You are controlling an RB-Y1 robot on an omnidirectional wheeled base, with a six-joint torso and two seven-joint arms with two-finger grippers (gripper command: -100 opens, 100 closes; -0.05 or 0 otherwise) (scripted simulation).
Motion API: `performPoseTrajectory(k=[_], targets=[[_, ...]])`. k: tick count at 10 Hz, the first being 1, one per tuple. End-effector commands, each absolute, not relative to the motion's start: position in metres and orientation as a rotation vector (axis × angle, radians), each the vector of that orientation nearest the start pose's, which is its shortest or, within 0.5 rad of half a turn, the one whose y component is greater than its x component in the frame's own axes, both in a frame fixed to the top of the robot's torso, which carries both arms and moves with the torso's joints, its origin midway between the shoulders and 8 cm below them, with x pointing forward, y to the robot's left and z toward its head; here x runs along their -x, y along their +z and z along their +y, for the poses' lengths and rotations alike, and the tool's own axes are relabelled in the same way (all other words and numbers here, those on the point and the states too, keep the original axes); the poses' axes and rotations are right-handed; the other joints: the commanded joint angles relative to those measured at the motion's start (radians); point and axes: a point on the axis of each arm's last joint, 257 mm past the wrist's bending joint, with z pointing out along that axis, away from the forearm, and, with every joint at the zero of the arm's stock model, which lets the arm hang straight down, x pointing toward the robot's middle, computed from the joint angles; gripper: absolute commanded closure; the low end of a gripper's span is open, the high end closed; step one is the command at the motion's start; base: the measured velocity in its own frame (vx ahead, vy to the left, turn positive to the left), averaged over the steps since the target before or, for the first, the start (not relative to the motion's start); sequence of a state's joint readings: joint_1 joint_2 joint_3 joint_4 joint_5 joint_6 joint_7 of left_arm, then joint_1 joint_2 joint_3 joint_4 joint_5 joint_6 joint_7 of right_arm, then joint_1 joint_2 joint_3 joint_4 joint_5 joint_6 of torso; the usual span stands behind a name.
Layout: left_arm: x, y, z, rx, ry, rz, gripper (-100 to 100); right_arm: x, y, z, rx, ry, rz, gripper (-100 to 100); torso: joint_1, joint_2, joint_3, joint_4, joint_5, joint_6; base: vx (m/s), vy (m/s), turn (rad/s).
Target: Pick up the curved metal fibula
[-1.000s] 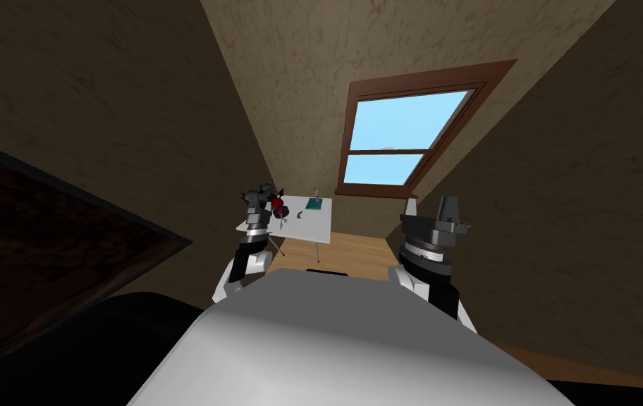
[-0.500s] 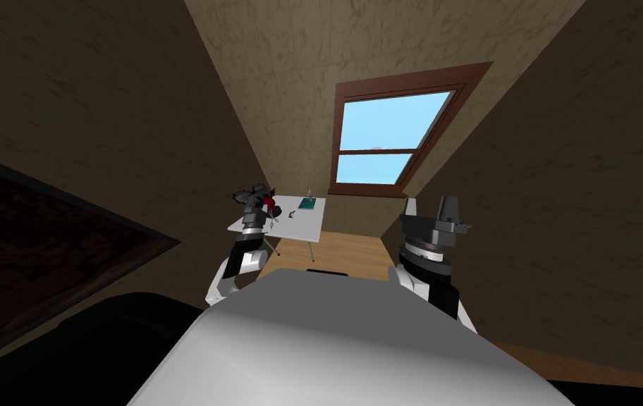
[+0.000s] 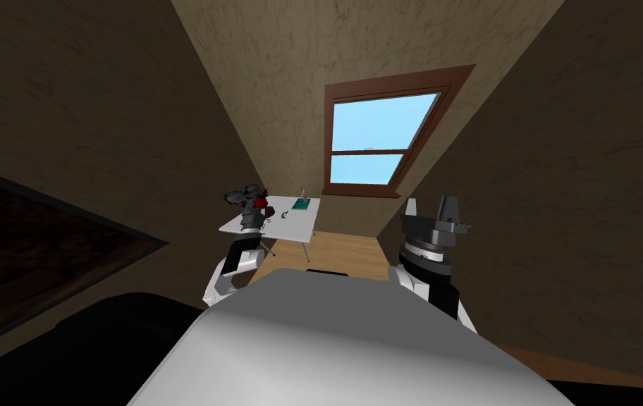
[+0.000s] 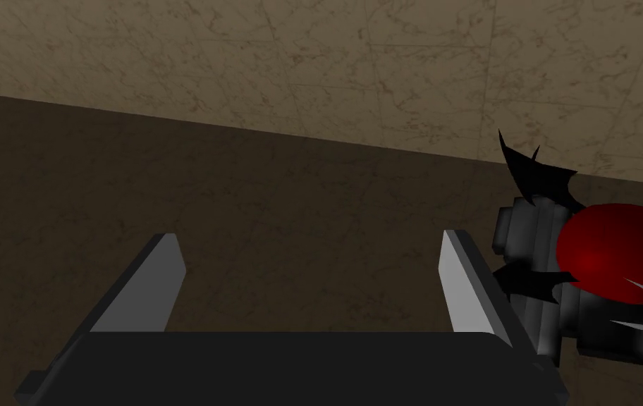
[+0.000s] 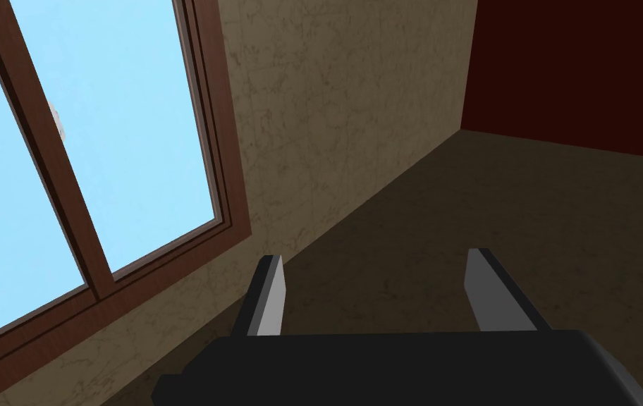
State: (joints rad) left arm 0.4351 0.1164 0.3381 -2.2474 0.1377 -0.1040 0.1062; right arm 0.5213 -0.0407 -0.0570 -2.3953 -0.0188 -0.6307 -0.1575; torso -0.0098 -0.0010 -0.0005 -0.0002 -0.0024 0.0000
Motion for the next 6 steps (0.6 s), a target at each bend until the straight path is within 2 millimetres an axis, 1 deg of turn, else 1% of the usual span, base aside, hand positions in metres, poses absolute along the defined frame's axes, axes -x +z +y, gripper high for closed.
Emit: performPoseTrajectory(k=[1,2,3,4,5,6], targets=[[-0.369,-0.031,0.433,1.010,-1.059,0.739,-100,-0.289,0.090,-0.281,-0.487,1.455,0.453,0,0.000,0.000,0.000,0.000,0.000,0.000,0.020,-0.157,-0.004],[-0.368,-0.044,0.452,1.069,-1.034,0.738,-100,-0.289,0.090,-0.281,-0.487,1.455,0.453,0,0.000,0.000,0.000,0.000,0.000,0.000,0.017,-0.192,-0.015],[-0.368,-0.046,0.453,1.076,-1.031,0.742,-100,-0.289,0.090,-0.281,-0.487,1.455,0.453,0,-0.002,0.000,0.000,0.000,0.000,0.000,0.038,-0.147,0.004],[-0.365,-0.057,0.471,1.130,-1.007,0.736,-100,-0.289,0.090,-0.281,-0.487,1.455,0.453,0,0.000,-0.001,0.000,0.000,0.000,0.000,0.075,-0.150,-0.018],[-0.366,-0.061,0.472,1.144,-1.001,0.743,-100,-0.289,0.090,-0.281,-0.487,1.455,0.453,0,0.000,-0.003,-0.002,-0.001,0.000,0.000,0.074,-0.130,-0.005],[-0.361,-0.072,0.491,1.196,-0.977,0.734,-100,-0.289,0.090,-0.281,-0.487,1.455,0.453,0,0.002,-0.003,-0.002,-0.001,0.000,0.000,0.093,-0.163,-0.017]])
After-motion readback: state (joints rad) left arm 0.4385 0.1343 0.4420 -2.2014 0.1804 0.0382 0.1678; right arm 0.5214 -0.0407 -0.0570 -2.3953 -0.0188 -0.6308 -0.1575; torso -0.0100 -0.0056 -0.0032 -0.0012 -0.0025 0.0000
